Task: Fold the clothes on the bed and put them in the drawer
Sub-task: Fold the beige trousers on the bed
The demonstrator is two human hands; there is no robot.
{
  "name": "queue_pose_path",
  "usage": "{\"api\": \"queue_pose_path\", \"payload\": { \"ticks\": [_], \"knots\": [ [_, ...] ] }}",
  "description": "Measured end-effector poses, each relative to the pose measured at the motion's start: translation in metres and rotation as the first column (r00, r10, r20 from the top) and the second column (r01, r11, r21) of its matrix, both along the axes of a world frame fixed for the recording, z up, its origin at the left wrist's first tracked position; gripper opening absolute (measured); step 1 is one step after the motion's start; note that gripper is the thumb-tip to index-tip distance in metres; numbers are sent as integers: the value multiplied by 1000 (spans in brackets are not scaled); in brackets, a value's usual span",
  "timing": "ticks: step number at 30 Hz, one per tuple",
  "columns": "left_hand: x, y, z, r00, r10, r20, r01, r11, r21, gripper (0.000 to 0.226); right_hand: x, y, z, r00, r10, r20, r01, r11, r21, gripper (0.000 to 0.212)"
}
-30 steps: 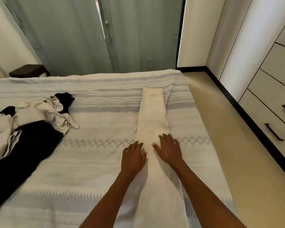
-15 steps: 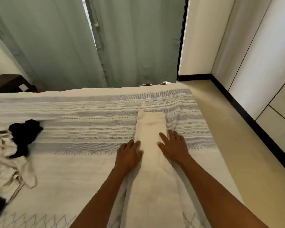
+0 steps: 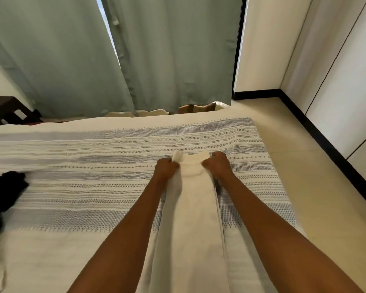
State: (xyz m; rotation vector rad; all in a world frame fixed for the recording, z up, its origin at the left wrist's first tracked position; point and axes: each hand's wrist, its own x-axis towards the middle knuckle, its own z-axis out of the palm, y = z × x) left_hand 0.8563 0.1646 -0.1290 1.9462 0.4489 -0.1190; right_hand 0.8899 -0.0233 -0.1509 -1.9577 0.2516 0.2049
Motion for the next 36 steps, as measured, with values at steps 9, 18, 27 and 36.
{"api": "queue_pose_path", "payload": {
  "ticks": [9, 18, 27, 36],
  "knots": [
    [-72, 9, 64, 969, -126, 212, 130, 991, -9, 32, -75, -2, 62, 930, -14, 367, 95, 974, -204, 16],
    [-271, 16, 86, 943, -194, 269, 81, 921, 382, 12, -288, -9, 103, 887, -25, 462, 191, 929, -317, 16],
    [-496, 0, 68, 987, -30, 157, 70, 963, -261, 24, -512, -26, 70, 984, -95, 150, 71, 985, 154, 42],
    [-641, -6, 47, 973, -160, 167, 167, 986, -28, 16, -657, -22, 57, 998, -47, 53, 42, 995, 88, 19]
  ]
}}
